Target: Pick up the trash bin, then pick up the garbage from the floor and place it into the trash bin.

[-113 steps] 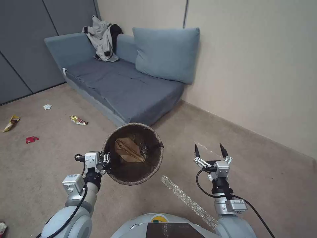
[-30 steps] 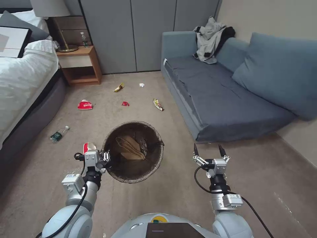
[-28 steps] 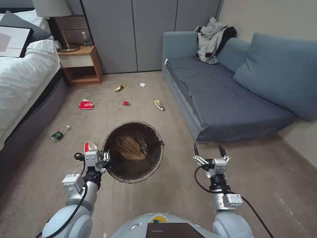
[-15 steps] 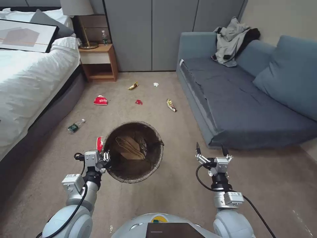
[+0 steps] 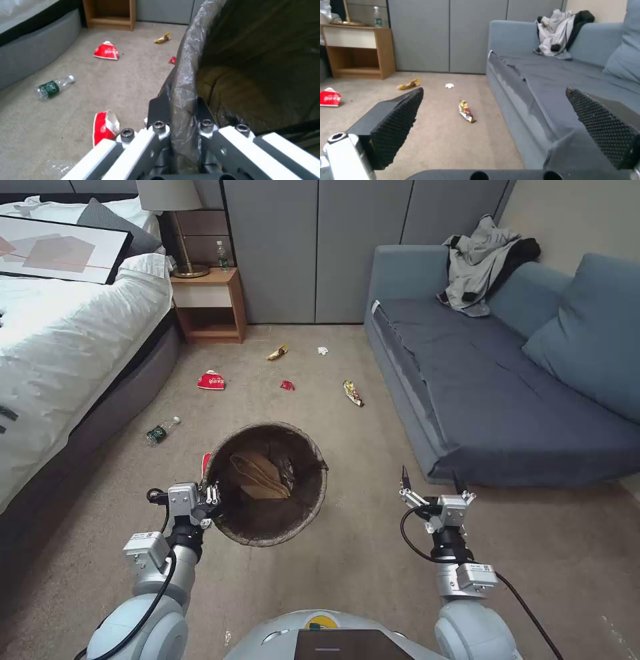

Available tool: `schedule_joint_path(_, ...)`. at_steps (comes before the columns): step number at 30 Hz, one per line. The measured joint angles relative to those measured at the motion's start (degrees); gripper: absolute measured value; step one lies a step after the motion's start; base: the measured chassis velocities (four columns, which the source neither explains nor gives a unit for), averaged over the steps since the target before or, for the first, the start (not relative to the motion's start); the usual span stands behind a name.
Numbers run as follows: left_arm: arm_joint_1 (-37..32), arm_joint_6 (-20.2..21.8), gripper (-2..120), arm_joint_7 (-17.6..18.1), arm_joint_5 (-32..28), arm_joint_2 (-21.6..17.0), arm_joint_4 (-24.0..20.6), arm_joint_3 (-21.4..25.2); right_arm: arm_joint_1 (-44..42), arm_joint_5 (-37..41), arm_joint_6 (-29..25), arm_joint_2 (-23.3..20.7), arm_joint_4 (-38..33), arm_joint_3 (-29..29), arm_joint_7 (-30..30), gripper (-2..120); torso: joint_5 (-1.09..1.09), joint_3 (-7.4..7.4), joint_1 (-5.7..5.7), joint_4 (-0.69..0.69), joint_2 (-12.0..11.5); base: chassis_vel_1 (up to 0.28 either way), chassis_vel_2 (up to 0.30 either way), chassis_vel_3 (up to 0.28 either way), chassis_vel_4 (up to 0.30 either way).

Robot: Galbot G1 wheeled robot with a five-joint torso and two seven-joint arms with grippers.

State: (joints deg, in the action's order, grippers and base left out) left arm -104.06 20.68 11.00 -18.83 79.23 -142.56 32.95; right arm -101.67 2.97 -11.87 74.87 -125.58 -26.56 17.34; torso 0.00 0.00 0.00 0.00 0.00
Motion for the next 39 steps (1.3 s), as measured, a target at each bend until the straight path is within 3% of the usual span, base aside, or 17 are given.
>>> schedule_joint_path(19, 0.1, -0.3, 2, 0.2, 0.0, 0.3, -0.2, 0.5, -0.4, 0.5, 0.1, 0.9, 0.0, 0.3, 0.0, 100, 0.00, 0.00, 0.00, 0.01, 0.0, 0.000, 0.000, 0.000, 0.000)
schedule_joint_path(39, 0.0, -0.4, 2, 0.2, 0.0, 0.4, -0.5, 0.5, -0.6, 0.3, -0.2, 1.1, -0.2, 0.5, 0.1, 100, 0.00, 0.00, 0.00, 0.02, 0.0, -0.068, 0.072, 0.077, -0.074)
